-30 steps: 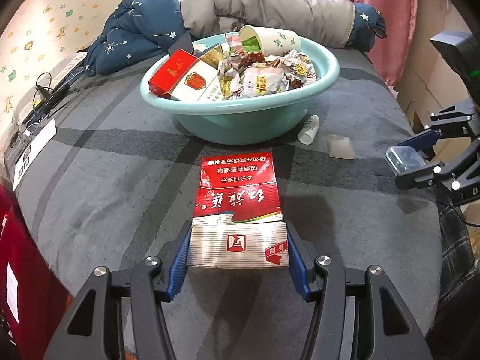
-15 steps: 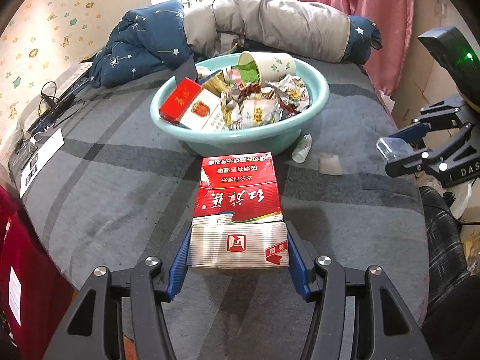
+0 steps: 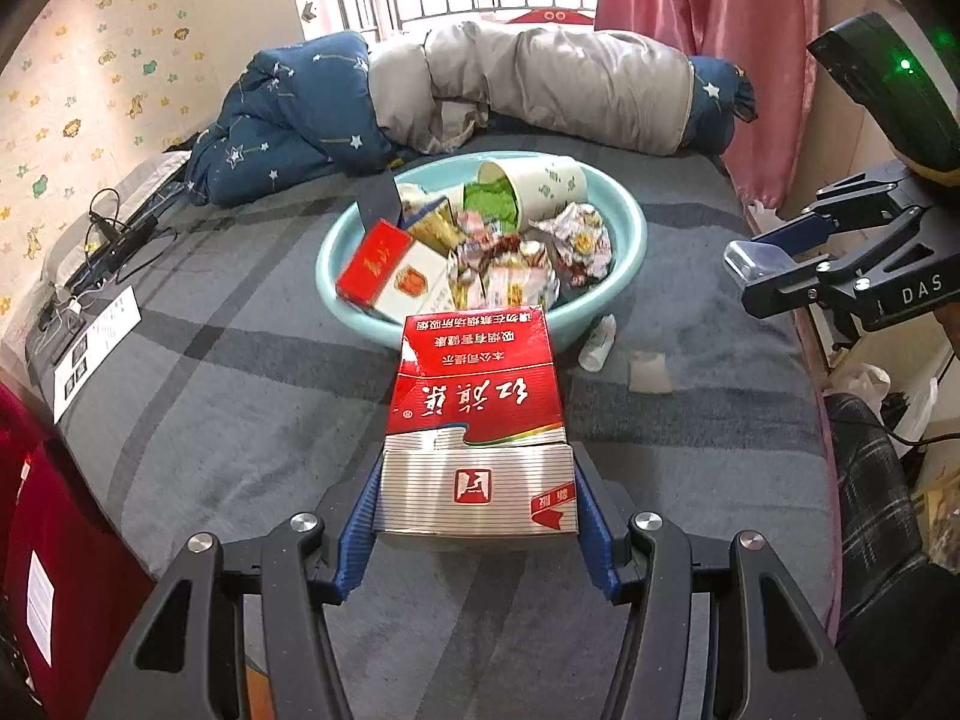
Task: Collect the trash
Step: 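Carry the red pack in left tool and clear box in right tool over the basin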
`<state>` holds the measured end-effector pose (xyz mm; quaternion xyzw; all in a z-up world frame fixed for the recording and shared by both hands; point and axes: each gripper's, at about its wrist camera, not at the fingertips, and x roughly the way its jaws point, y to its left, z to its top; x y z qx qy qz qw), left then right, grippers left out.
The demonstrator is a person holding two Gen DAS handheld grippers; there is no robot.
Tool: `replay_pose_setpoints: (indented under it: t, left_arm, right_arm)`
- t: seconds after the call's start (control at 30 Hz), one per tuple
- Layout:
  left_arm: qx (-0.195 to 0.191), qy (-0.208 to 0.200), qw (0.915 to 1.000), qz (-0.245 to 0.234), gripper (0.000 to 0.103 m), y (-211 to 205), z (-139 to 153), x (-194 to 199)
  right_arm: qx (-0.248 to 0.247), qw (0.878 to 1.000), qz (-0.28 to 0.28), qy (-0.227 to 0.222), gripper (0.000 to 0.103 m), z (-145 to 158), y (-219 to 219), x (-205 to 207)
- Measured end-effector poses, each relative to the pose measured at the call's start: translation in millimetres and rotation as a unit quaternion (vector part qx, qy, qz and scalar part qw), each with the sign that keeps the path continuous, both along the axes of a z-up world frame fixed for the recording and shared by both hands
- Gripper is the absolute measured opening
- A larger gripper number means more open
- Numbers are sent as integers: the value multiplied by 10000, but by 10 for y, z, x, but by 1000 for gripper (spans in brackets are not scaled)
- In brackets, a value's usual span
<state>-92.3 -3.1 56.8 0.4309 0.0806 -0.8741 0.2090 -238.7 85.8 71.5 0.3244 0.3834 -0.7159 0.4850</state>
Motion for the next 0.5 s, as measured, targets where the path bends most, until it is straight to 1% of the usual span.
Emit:
replay_pose_setpoints:
  t: [0.37,0.5]
  left_arm:
    - [-40,285,9996,53,61,-131,214,-151]
    - [-59,376,9993,67,61,-202,286,-231]
  right_arm:
    - [-281,9994,195,104,54,302,-238,26]
    - [-406,9989,242,77,54,416,-364,1]
